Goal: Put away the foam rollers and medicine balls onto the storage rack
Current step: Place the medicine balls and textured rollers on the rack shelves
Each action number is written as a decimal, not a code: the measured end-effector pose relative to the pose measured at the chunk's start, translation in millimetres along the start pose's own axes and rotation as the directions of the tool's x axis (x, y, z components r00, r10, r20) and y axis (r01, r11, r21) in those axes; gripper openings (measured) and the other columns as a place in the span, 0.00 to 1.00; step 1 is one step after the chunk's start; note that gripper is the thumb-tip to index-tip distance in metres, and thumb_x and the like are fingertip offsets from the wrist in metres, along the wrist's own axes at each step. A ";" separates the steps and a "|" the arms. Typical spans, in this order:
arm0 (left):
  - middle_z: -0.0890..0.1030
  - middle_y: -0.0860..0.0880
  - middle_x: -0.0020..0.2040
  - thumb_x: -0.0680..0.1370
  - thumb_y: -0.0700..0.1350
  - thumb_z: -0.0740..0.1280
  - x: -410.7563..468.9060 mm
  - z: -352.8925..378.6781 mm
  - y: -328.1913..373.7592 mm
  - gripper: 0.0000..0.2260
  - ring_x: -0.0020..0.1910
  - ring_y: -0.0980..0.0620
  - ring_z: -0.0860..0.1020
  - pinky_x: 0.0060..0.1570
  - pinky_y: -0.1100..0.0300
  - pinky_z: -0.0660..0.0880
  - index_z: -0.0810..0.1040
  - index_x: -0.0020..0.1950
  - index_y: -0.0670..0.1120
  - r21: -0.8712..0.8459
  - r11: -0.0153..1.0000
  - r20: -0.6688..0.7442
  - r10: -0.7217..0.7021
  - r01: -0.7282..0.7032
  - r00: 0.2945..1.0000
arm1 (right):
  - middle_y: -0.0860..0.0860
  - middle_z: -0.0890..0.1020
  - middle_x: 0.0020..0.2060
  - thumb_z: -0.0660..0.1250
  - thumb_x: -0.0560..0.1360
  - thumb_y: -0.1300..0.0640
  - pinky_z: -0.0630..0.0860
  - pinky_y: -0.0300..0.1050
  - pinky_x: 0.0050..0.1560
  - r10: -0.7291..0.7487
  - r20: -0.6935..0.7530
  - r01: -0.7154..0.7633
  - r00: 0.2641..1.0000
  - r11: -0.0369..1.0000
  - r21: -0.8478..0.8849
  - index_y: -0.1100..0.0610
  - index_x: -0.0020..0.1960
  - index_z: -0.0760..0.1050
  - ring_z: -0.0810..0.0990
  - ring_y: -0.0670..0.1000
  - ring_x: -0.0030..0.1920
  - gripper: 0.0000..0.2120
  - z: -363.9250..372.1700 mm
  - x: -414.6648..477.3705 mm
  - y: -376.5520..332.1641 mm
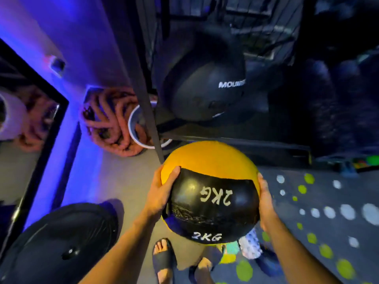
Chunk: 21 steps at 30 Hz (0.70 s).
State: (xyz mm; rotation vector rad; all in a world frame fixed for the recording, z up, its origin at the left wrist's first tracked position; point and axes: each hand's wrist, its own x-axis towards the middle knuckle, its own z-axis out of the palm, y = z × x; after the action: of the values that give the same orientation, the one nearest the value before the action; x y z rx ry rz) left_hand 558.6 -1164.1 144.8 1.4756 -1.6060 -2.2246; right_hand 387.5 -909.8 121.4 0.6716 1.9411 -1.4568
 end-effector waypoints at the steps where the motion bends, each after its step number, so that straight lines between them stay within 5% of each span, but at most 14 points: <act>1: 0.82 0.54 0.62 0.70 0.68 0.73 -7.5 10.9 10.9 0.31 0.57 0.57 0.83 0.59 0.54 0.79 0.72 0.70 0.60 -0.006 0.998 0.024 0.059 -0.059 0.998 | 0.50 0.84 0.58 0.67 0.57 0.17 0.77 0.57 0.64 0.031 -0.034 -0.029 0.999 0.998 0.056 0.47 0.63 0.80 0.82 0.54 0.58 0.45 -9.4 -0.9 -2.5; 4: 0.79 0.55 0.65 0.70 0.68 0.74 -16.5 47.5 41.3 0.35 0.59 0.59 0.81 0.56 0.59 0.79 0.69 0.73 0.59 0.011 0.988 0.062 0.152 -0.153 0.986 | 0.52 0.86 0.56 0.70 0.58 0.20 0.79 0.59 0.61 0.041 -0.017 -0.037 0.999 0.981 0.188 0.47 0.65 0.80 0.85 0.57 0.56 0.45 -42.2 6.2 -19.0; 8: 0.78 0.59 0.67 0.65 0.71 0.76 -9.4 96.5 61.1 0.39 0.64 0.58 0.79 0.67 0.49 0.76 0.69 0.73 0.62 0.016 0.969 0.134 0.242 -0.246 0.961 | 0.51 0.83 0.63 0.69 0.60 0.19 0.77 0.60 0.61 -0.042 -0.031 0.050 0.999 0.938 0.344 0.43 0.66 0.79 0.83 0.56 0.60 0.42 -82.8 22.9 -43.1; 13: 0.77 0.58 0.69 0.63 0.73 0.76 10.8 154.0 101.3 0.36 0.66 0.54 0.78 0.68 0.46 0.75 0.70 0.69 0.70 -0.010 0.953 0.194 0.299 -0.303 0.934 | 0.52 0.87 0.53 0.60 0.76 0.29 0.79 0.53 0.56 -0.144 0.016 0.122 0.990 0.891 0.437 0.49 0.61 0.83 0.86 0.55 0.53 0.29 -100.1 13.3 -99.6; 17: 0.69 0.58 0.76 0.66 0.74 0.73 34.0 197.0 134.6 0.37 0.74 0.52 0.71 0.73 0.43 0.68 0.65 0.72 0.73 -0.001 0.927 0.239 0.365 -0.375 0.900 | 0.54 0.83 0.62 0.70 0.65 0.24 0.77 0.58 0.63 -0.277 -0.038 0.251 0.960 0.797 0.549 0.50 0.69 0.77 0.83 0.57 0.61 0.41 -120.5 43.1 -144.7; 19: 0.61 0.59 0.80 0.70 0.75 0.68 39.0 217.0 148.8 0.40 0.80 0.56 0.60 0.79 0.47 0.59 0.59 0.78 0.69 0.150 0.867 0.259 0.430 -0.476 0.865 | 0.53 0.83 0.63 0.73 0.58 0.23 0.76 0.59 0.65 -0.260 -0.159 0.303 0.952 0.763 0.571 0.50 0.70 0.76 0.82 0.56 0.62 0.48 -128.5 60.9 -167.0; 21: 0.57 0.57 0.82 0.76 0.67 0.68 39.2 234.0 154.8 0.37 0.81 0.60 0.53 0.80 0.57 0.51 0.59 0.82 0.60 0.293 0.757 0.332 0.492 -0.584 0.805 | 0.51 0.79 0.66 0.71 0.61 0.22 0.73 0.58 0.70 -0.320 -0.256 0.408 0.912 0.770 0.490 0.51 0.71 0.74 0.80 0.53 0.64 0.48 -128.4 65.3 -183.8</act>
State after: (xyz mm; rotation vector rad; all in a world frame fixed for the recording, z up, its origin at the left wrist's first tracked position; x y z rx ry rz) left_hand 302.9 -1087.1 239.3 0.6320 -2.2815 -1.8576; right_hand 190.4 -832.5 220.1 0.6816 1.8501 -2.3101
